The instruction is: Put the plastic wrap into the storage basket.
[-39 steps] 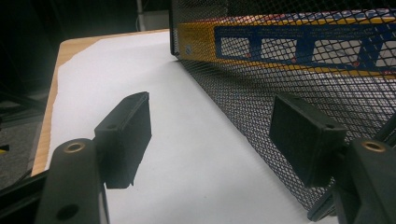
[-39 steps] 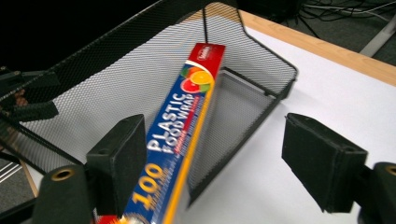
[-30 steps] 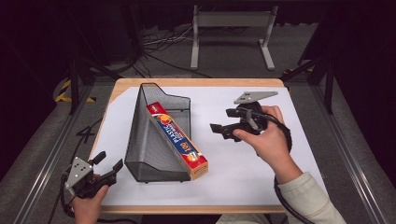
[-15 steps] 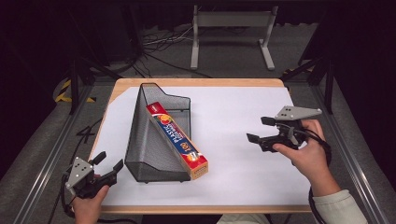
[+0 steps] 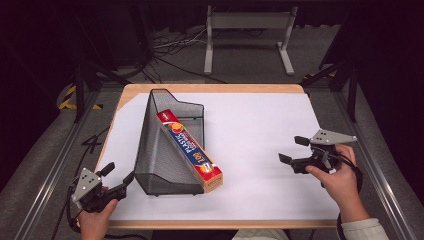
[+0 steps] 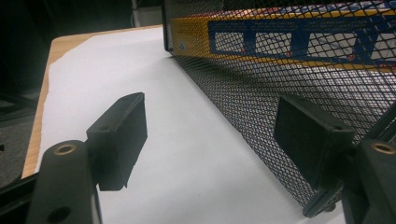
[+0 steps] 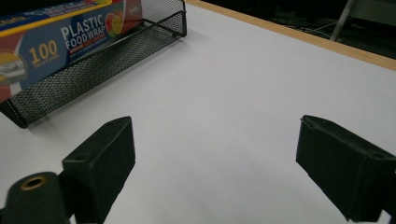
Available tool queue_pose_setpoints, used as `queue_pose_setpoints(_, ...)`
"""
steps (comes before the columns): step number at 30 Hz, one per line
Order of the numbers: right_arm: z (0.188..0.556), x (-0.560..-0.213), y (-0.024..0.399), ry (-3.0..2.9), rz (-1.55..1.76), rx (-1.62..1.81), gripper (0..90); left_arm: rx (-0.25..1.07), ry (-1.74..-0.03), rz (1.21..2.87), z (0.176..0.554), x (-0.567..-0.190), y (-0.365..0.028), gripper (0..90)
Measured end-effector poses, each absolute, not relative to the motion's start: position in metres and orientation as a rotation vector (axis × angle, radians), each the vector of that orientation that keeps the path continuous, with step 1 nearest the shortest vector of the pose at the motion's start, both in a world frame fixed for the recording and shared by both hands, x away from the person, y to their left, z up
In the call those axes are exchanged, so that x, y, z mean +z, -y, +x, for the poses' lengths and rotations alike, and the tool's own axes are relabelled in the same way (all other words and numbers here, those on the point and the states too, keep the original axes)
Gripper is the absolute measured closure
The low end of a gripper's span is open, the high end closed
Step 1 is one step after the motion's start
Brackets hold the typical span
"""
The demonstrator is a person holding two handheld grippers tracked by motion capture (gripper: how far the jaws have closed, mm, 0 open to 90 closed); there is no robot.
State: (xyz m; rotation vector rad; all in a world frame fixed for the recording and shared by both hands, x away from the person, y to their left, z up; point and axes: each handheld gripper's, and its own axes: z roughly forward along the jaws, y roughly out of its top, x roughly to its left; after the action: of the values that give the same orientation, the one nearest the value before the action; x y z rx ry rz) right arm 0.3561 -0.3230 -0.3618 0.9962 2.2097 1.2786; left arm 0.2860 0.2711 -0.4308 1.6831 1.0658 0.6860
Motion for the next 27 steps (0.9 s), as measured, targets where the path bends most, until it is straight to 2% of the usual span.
queue_pose_setpoints(17, 0.358, -0.421, 0.338, -2.249, 0.987, 1.209, 5.1, 0.686, -1.065, 1.681, 0.286, -0.431, -0.271, 26.5)
queue_pose_setpoints(27, 0.361, -0.441, 0.340, -2.274, 0.977, 1.200, 3.5, 0.671, -1.060, 1.686, 0.289, -0.432, -0.271, 26.1)
